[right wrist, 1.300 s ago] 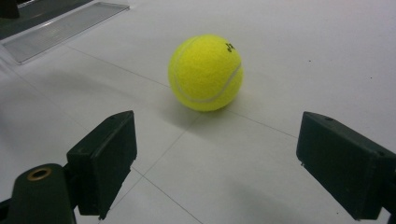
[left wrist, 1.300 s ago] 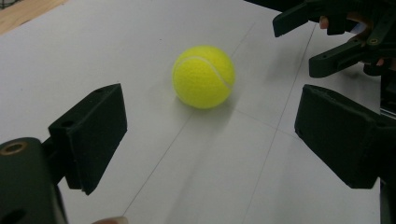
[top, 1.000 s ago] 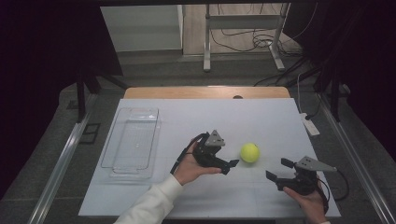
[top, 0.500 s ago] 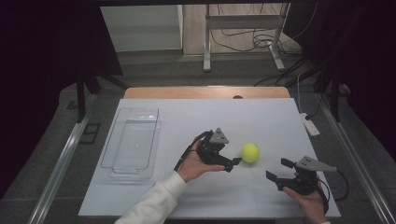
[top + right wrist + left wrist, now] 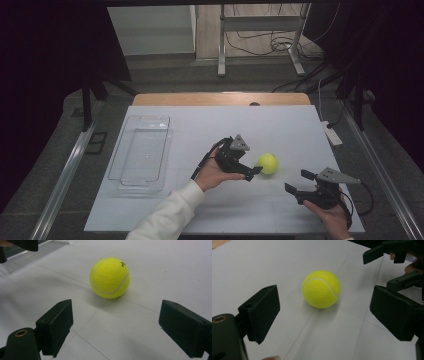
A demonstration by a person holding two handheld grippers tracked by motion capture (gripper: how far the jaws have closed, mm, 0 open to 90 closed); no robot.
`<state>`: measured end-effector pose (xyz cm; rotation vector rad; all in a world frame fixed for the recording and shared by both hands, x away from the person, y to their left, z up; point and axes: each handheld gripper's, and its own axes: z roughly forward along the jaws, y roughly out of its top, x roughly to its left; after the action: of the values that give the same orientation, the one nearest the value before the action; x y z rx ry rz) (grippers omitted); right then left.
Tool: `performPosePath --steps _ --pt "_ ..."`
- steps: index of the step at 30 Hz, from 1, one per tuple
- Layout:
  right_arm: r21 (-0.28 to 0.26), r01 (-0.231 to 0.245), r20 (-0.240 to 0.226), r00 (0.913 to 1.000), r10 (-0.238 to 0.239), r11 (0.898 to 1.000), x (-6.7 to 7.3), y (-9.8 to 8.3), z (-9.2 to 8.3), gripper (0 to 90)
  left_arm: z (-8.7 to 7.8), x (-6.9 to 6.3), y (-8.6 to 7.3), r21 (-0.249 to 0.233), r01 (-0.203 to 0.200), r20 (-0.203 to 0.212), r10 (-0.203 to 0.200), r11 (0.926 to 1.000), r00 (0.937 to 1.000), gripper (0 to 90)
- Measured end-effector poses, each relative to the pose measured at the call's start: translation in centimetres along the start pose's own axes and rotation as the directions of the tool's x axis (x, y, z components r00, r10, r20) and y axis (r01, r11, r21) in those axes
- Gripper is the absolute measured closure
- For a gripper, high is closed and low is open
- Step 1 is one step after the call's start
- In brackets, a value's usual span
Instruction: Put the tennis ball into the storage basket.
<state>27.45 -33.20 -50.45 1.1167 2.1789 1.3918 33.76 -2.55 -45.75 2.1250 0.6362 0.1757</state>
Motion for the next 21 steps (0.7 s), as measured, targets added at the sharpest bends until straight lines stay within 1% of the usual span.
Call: performPosePath --steps 3,7,14,21 --pt "-0.002 0.001 0.000 1.0000 -0.001 1.000 0.0 0.0 0.0 12.2 0.4 0.2 0.2 0.001 0.010 0.004 -0.010 1.0000 0.9999 10.1" --pt "0.000 -0.002 0.000 1.0000 0.002 1.000 0.0 0.0 0.0 12.2 0.7 0.2 0.4 0.003 0.002 0.015 -0.002 1.0000 0.9999 10.1" --pt "0.000 -0.001 -0.001 1.0000 0.001 1.000 0.0 0.0 0.0 12.2 1.3 0.4 0.6 0.009 0.005 0.030 -0.005 0.9999 0.9996 10.0" --pt "0.002 0.000 -0.001 1.0000 0.000 1.000 0.0 0.0 0.0 12.2 2.1 0.7 0.8 0.023 0.022 0.034 -0.022 0.9995 0.9992 9.7"
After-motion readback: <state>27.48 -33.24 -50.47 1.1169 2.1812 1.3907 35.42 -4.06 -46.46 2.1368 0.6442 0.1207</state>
